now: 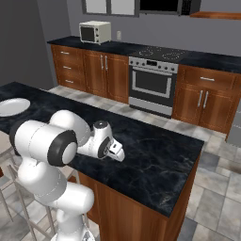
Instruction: Place two dumplings into each of the tupperware containers and then place the containers in the fridge.
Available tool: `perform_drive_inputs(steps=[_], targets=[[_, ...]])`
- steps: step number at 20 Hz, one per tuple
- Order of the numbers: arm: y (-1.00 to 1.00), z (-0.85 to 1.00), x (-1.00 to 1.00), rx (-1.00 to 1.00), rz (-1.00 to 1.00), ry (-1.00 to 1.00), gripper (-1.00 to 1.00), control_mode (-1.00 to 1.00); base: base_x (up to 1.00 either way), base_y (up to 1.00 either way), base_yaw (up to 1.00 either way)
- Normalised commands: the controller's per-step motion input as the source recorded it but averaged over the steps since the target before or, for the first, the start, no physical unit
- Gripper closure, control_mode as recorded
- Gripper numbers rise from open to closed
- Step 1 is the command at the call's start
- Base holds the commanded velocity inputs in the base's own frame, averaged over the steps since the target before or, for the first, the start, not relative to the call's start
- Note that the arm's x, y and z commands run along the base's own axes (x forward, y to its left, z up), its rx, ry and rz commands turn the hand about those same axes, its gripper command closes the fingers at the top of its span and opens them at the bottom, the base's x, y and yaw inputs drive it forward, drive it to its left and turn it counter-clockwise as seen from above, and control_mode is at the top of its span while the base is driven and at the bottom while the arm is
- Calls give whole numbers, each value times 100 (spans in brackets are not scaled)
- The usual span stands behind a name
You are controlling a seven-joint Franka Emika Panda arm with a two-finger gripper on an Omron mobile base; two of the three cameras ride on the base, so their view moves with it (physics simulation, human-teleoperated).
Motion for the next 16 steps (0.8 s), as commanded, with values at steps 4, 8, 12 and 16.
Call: perform_drive_inputs(steps=[4, 8, 12, 16], targets=[[11, -10, 0, 0, -4, -7, 100, -100, 0, 0, 0], [18, -7, 0, 3, -12, -15, 100, -100, 0, 0, 0], [21, -4, 0, 14, -10, -25, 100, -100, 0, 0, 0], [7, 10, -2, 21, -7, -24, 100, -100, 0, 0, 0]])
